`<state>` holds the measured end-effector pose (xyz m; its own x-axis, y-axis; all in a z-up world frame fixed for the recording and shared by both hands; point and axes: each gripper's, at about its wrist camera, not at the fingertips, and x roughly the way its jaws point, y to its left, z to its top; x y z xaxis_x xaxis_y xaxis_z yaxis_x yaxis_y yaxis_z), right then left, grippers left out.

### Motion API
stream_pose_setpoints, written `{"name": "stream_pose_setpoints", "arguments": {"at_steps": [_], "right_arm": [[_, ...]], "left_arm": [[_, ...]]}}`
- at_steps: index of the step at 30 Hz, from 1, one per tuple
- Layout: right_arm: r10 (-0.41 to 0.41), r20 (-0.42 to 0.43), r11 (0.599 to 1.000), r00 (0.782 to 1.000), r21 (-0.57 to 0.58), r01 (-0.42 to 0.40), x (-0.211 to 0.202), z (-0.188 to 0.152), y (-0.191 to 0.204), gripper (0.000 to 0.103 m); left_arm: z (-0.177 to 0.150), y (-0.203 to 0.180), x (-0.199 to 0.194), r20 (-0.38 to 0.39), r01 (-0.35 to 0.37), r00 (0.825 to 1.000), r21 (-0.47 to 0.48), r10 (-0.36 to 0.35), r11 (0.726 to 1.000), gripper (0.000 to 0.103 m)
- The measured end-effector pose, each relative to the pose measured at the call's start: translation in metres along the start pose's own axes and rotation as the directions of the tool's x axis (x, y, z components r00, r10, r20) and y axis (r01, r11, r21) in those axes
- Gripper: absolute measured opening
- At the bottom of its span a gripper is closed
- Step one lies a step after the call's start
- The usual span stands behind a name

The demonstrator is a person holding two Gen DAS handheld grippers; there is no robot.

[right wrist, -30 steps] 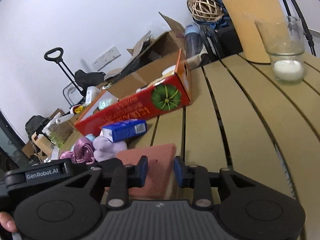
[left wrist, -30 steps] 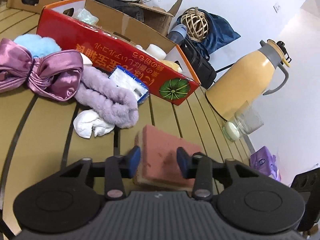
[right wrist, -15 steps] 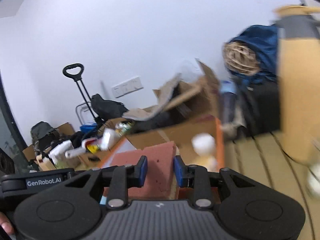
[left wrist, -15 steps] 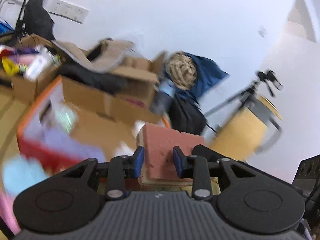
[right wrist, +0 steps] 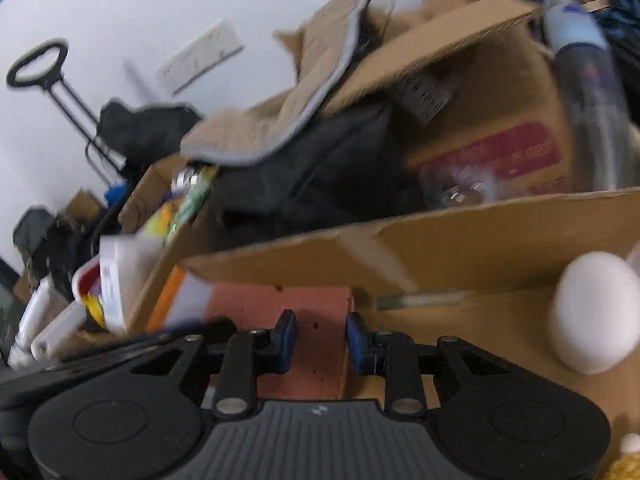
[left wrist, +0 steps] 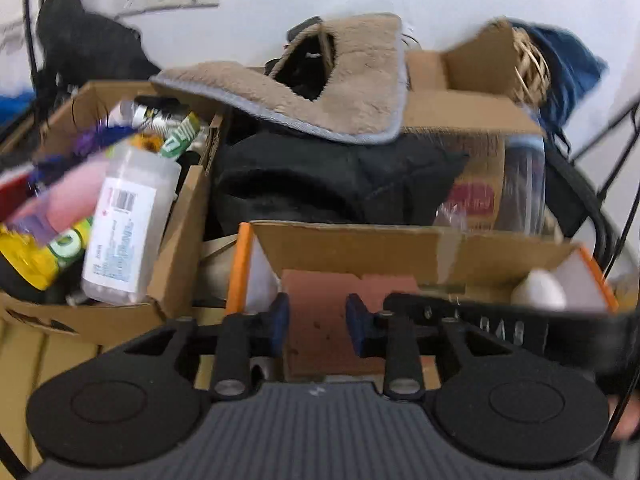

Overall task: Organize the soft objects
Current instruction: 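Carry the pink sponge into the red box and open both grippers, then move both grippers back over the table toward the purple satin bow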

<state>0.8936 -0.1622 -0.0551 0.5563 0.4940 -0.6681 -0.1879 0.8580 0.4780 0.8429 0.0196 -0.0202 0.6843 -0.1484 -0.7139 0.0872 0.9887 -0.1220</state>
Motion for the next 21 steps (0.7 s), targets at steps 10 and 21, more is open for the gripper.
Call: {"name": "stream_pose_setpoints", "arguments": {"at_steps": [10, 21], "right_arm": [[-0.074, 0.13, 0.985, 0.989, -0.148, 0.093, -0.1, 0.006, 0.038, 0.027], [-0.155, 0.342, 0.92, 0.927, -0.291, 0.261, -0.335, -0.058, 0.061, 0.051]], "left_arm": [[0.003, 0.003, -0.093, 0.089, 0.012, 0.996, 0.02, -0.014, 1.0, 0.048], [-0.051, -0.009, -0.301, 0.297, -0.05, 0.955, 0.129, 0.01, 0.99, 0.073]]}}
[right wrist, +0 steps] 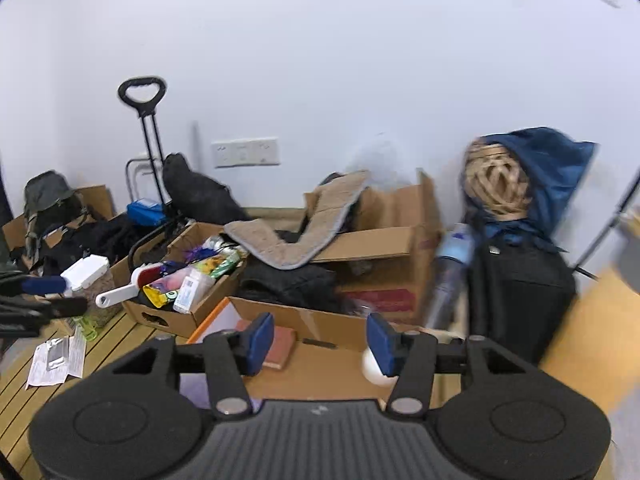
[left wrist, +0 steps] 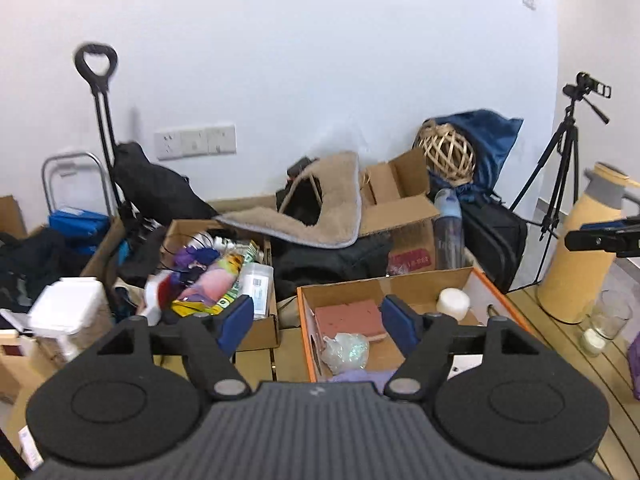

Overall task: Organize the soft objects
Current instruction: 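Move both grippers back over the table toward the purple satin bow, then close both grippers on the purple satin bow and lift it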

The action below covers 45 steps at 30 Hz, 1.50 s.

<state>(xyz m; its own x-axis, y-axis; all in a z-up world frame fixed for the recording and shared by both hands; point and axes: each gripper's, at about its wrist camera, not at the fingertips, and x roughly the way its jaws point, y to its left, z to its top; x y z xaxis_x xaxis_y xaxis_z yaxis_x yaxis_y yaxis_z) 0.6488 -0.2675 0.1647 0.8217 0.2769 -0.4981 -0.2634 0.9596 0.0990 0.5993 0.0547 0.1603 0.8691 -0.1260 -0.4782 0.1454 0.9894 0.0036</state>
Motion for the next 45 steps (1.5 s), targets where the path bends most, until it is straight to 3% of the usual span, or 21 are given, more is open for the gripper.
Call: {"name": "stream_pose_setpoints", "arguments": {"at_steps": [3, 6, 11, 15, 18, 21, 26, 32, 34, 36, 39, 45], "right_arm": [[-0.008, 0.067, 1.0, 0.998, -0.011, 0.008, -0.045, -0.03, 0.004, 0.051], [-0.003, 0.154, 0.998, 0.988, -0.057, 0.012, -0.089, -0.087, 0.021, 0.053], [-0.009, 0.156, 0.993, 0.988, -0.113, 0.026, -0.13, -0.196, 0.054, 0.055], [0.004, 0.16, 0.996, 0.987, -0.091, 0.011, -0.164, -0.277, 0.08, 0.056], [0.03, 0.113, 0.999, 0.993, -0.039, -0.025, -0.184, -0.319, 0.098, 0.056], [0.074, 0.086, 0.997, 0.994, -0.027, -0.072, -0.199, -0.343, 0.11, 0.057], [0.039, 0.119, 0.999, 0.992, -0.018, -0.037, -0.208, -0.34, 0.109, 0.057], [0.053, 0.113, 0.998, 0.992, 0.012, -0.055, -0.184, -0.327, 0.104, 0.057], [0.064, 0.111, 0.998, 0.992, 0.013, -0.066, -0.169, -0.317, 0.103, 0.057], [0.083, 0.1, 0.996, 0.992, 0.008, -0.084, -0.146, -0.301, 0.103, 0.056], [0.117, 0.079, 0.993, 0.99, -0.009, -0.116, -0.103, -0.274, 0.105, 0.047], [0.194, 0.02, 0.98, 0.981, 0.034, -0.195, 0.0, -0.216, 0.107, 0.035]], "left_arm": [[-0.027, -0.011, -0.046, 0.09, -0.021, 0.996, -0.011, 0.022, 1.0, 0.083], [-0.089, -0.028, -0.095, 0.16, 0.001, 0.987, 0.002, -0.001, 1.0, 0.084], [-0.185, -0.052, -0.152, 0.208, -0.029, 0.977, -0.042, 0.038, 0.999, 0.088], [-0.253, -0.077, -0.19, 0.204, -0.056, 0.977, -0.014, 0.058, 0.998, 0.091], [-0.281, -0.084, -0.211, 0.186, -0.007, 0.982, -0.033, 0.013, 0.999, 0.095], [-0.288, -0.087, -0.22, 0.178, 0.033, 0.984, -0.042, -0.025, 0.999, 0.095], [-0.287, -0.085, -0.219, 0.188, 0.035, 0.982, -0.062, -0.023, 0.997, 0.095], [-0.282, -0.077, -0.191, 0.151, 0.03, 0.988, -0.106, -0.014, 0.994, 0.093], [-0.274, -0.069, -0.173, 0.141, 0.036, 0.99, -0.128, -0.018, 0.991, 0.089], [-0.262, -0.057, -0.148, 0.129, 0.03, 0.992, -0.163, -0.009, 0.986, 0.077], [-0.237, -0.035, -0.099, 0.102, 0.023, 0.995, -0.216, -0.001, 0.976, 0.064], [-0.197, 0.002, 0.009, -0.003, 0.069, 0.997, -0.36, -0.075, 0.93, 0.045]]}}
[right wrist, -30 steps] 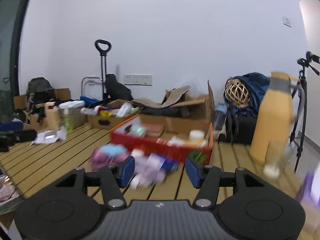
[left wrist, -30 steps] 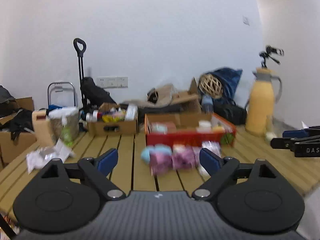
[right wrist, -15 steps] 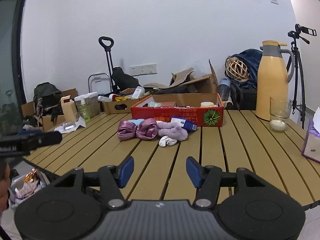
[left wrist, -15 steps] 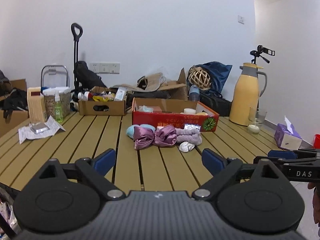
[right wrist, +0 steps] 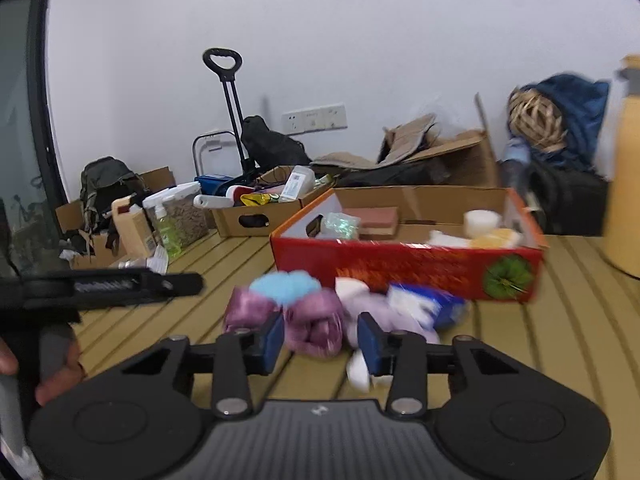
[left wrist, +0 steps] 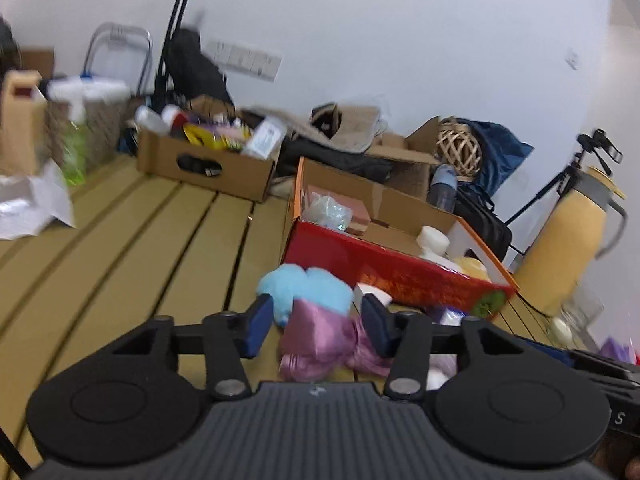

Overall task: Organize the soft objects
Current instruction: 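Close both grippers on the purple satin bow and lift it, then lower the purple bow into the red box and open both grippers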

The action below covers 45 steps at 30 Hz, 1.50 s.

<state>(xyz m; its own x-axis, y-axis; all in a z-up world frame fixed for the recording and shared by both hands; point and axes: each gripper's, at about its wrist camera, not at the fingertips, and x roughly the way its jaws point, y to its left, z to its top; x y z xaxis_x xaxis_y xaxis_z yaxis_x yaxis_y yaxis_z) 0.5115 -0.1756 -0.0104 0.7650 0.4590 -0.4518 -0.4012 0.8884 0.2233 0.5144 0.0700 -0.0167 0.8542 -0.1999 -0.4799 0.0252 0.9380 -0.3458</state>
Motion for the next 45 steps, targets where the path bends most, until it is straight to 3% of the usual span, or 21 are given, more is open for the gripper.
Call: {"name": "stream_pose_setpoints", "arguments": {"at_steps": [2, 7, 10, 13, 16, 20, 24, 29, 35, 40, 45], "right_arm": [[0.019, -0.021, 1.0, 1.0, -0.008, -0.019, 0.031, 0.014, -0.002, 0.034], [0.014, -0.106, 0.999, 0.994, -0.036, -0.018, 0.08, 0.01, -0.006, 0.028], [0.083, -0.167, 0.995, 0.982, -0.04, -0.091, 0.084, -0.007, -0.001, 0.027], [0.053, -0.171, 0.992, 0.984, -0.107, -0.073, 0.086, -0.019, 0.008, 0.028], [0.063, -0.166, 0.995, 0.984, -0.065, -0.075, 0.09, -0.02, -0.001, 0.03], [0.086, -0.178, 0.996, 0.98, -0.02, -0.091, 0.095, -0.022, -0.007, 0.03], [0.118, -0.193, 0.992, 0.974, -0.019, -0.124, 0.093, -0.023, -0.005, 0.011], [0.109, -0.107, 0.991, 0.988, -0.069, -0.116, 0.042, -0.012, 0.015, 0.007], [0.067, 0.03, 0.994, 0.997, -0.083, -0.065, -0.055, -0.015, 0.03, 0.007], [0.013, 0.09, 0.999, 0.996, -0.048, -0.009, -0.106, -0.023, 0.02, 0.007], [-0.021, 0.145, 0.999, 0.989, -0.032, 0.026, -0.128, -0.016, 0.0, 0.007]], "left_arm": [[0.003, 0.004, 0.022, -0.043, 0.003, 0.999, 0.0, -0.003, 1.0, 0.038], [-0.019, 0.015, 0.032, -0.096, 0.036, 0.995, 0.003, -0.036, 0.999, 0.038], [-0.027, 0.016, 0.024, -0.109, 0.07, 0.992, -0.009, -0.07, 0.998, 0.039], [-0.038, 0.009, 0.022, -0.118, 0.088, 0.989, 0.019, -0.085, 0.996, 0.042], [-0.042, 0.01, 0.03, -0.127, 0.097, 0.987, 0.012, -0.095, 0.995, 0.043], [-0.045, 0.01, 0.027, -0.104, 0.112, 0.989, 0.018, -0.109, 0.994, 0.031], [-0.045, 0.006, 0.021, -0.104, 0.107, 0.989, 0.024, -0.104, 0.994, 0.024], [-0.036, -0.013, -0.027, -0.04, 0.135, 0.99, 0.073, -0.132, 0.988, 0.023], [-0.038, -0.043, -0.088, 0.018, 0.237, 0.971, 0.093, -0.24, 0.967, 0.023], [-0.046, -0.074, -0.107, 0.016, 0.315, 0.948, 0.12, -0.319, 0.942, 0.023], [-0.032, -0.101, -0.101, 0.017, 0.378, 0.922, 0.159, -0.386, 0.912, 0.024]]}}
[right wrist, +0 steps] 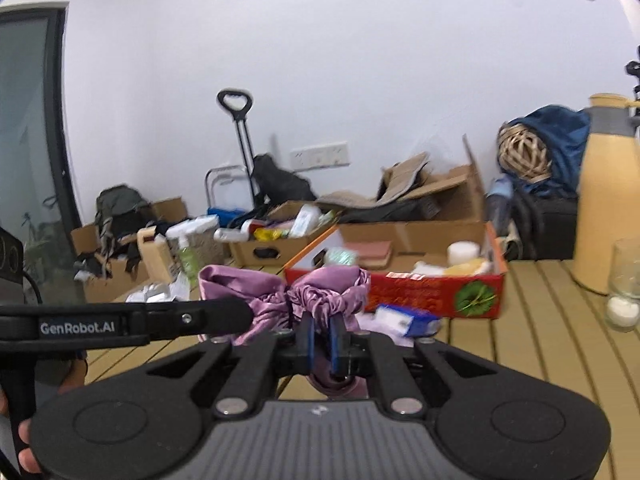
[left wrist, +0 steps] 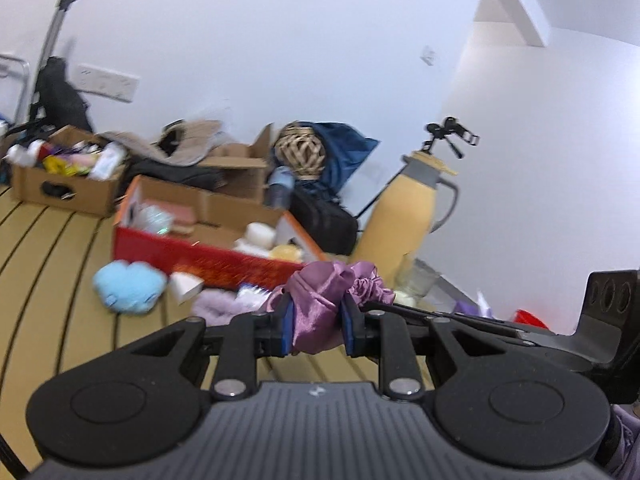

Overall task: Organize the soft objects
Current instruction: 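Lower the purple bow into the red box and open both grippers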

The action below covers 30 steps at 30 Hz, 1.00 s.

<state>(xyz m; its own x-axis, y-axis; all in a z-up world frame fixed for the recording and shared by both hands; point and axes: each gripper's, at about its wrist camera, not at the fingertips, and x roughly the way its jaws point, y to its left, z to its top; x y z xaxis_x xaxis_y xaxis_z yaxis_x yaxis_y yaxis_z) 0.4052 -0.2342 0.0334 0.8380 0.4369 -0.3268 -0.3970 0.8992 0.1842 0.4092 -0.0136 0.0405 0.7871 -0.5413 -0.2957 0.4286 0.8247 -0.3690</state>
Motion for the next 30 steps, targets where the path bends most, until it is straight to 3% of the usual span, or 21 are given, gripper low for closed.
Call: {"name": "stream_pose_setpoints", "arguments": {"at_steps": [3, 6, 10, 13, 16, 20, 24, 27, 30], "right_arm": [[0.0, 0.009, 1.0, 1.0, 0.021, -0.001, 0.016, 0.021, -0.024, 0.007], [0.008, 0.001, 0.999, 1.0, 0.032, -0.008, 0.052, 0.056, -0.052, 0.007], [0.009, -0.043, 0.999, 0.999, 0.042, -0.007, 0.133, 0.107, -0.09, 0.008], [0.018, -0.125, 0.991, 0.992, 0.131, -0.002, 0.21, 0.13, -0.13, 0.008], [0.019, -0.22, 0.979, 0.975, 0.2, 0.026, 0.288, 0.137, -0.167, 0.008], [-0.008, -0.326, 0.973, 0.945, 0.217, 0.083, 0.366, 0.124, -0.191, 0.008], [-0.047, -0.406, 0.971, 0.913, 0.195, 0.137, 0.414, 0.112, -0.197, 0.011], [-0.04, -0.463, 0.964, 0.885, 0.215, 0.157, 0.432, 0.102, -0.198, 0.018], [-0.033, -0.455, 0.961, 0.89, 0.23, 0.153, 0.43, 0.105, -0.199, 0.023]], "left_arm": [[0.03, 0.007, 0.029, -0.024, 0.063, 0.998, 0.005, -0.063, 0.998, 0.024], [0.07, 0.023, 0.074, -0.06, 0.078, 0.995, 0.001, -0.078, 0.997, 0.024], [0.123, 0.054, 0.159, -0.122, 0.03, 0.992, 0.004, -0.029, 1.0, 0.024], [0.148, 0.092, 0.231, -0.185, -0.005, 0.983, -0.032, -0.001, 0.999, 0.024], [0.156, 0.131, 0.299, -0.252, -0.048, 0.967, -0.062, 0.031, 0.997, 0.024], [0.151, 0.168, 0.368, -0.338, -0.135, 0.933, -0.022, 0.12, 0.991, 0.026], [0.143, 0.189, 0.395, -0.342, -0.255, 0.907, 0.019, 0.246, 0.967, 0.032], [0.146, 0.191, 0.388, -0.312, -0.259, 0.917, 0.012, 0.25, 0.966, 0.036], [0.16, 0.178, 0.374, -0.28, -0.26, 0.923, 0.052, 0.264, 0.964, 0.041]]}}
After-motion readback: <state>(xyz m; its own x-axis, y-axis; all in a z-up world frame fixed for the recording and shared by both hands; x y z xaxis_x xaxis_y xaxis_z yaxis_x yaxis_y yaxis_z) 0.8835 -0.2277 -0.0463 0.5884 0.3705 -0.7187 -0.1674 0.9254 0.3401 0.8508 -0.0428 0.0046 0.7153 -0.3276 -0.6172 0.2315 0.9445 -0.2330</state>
